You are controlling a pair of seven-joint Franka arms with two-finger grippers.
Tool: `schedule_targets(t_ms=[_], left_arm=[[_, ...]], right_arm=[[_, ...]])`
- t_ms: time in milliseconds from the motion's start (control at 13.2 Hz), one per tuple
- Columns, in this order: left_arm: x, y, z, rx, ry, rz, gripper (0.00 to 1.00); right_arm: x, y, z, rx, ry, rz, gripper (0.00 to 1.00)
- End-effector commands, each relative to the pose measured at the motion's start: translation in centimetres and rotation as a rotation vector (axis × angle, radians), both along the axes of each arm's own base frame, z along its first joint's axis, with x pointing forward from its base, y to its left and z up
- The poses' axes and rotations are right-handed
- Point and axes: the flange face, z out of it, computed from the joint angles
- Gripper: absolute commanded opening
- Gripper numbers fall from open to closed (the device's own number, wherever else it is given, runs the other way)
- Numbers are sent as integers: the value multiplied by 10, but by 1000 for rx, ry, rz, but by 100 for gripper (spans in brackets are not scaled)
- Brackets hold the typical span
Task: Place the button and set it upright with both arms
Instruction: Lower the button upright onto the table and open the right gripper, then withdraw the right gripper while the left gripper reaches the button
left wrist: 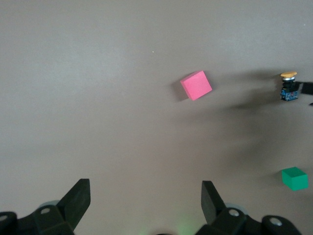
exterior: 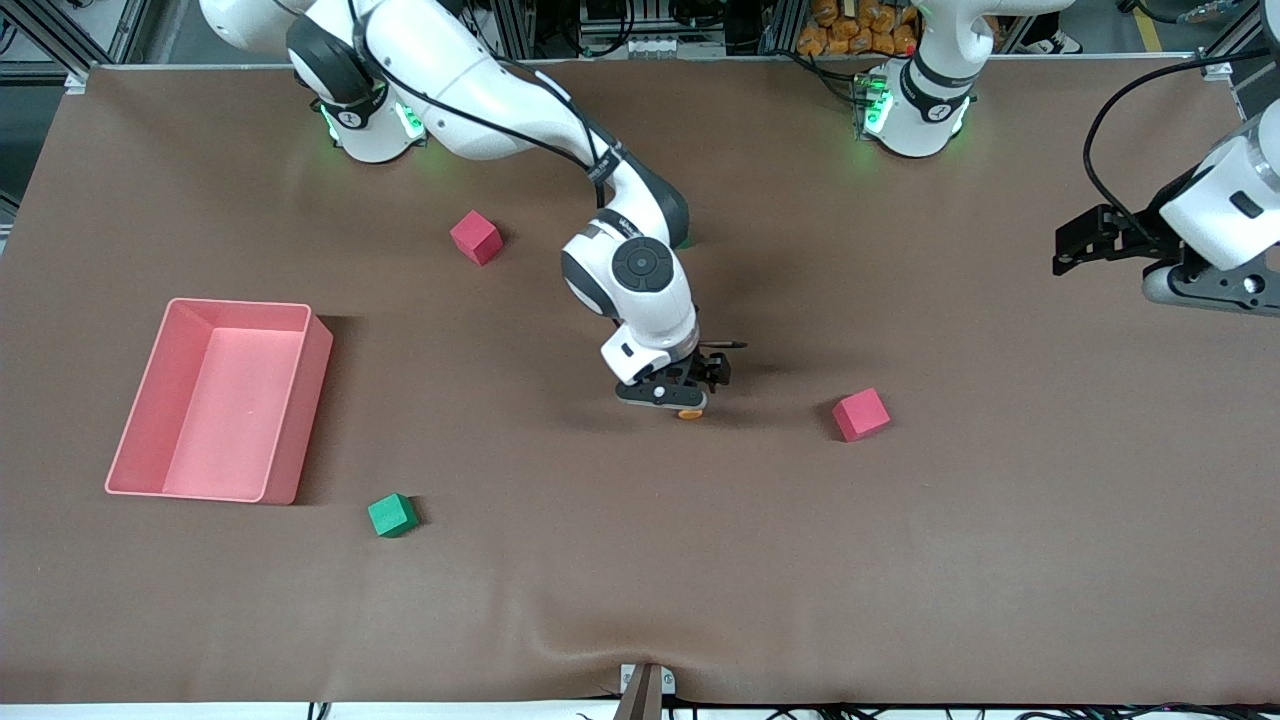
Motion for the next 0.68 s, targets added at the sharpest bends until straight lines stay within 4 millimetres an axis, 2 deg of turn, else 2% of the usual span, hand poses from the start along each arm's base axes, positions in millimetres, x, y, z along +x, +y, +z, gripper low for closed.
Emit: schedule_targets(t_ms=[0,151,378,453,605], left_arm=[[9,-8,-14,-27,26,2,100],[12,-32,-27,-38,52,-20,100],[27,-63,-55,-24,93,2,100],[39,-76,-63,-23,96,-1,100],[46,-104,-84,-12,122,1,100]], right_arm=[[16,-42,37,-58,73,-45,100],[20,-71,55,-81,92,-16,100],[26,-130,78,-90,105,46,100],[22,-150,79,-103,119,64,100],[10,-189,76,-130,151,104,100]])
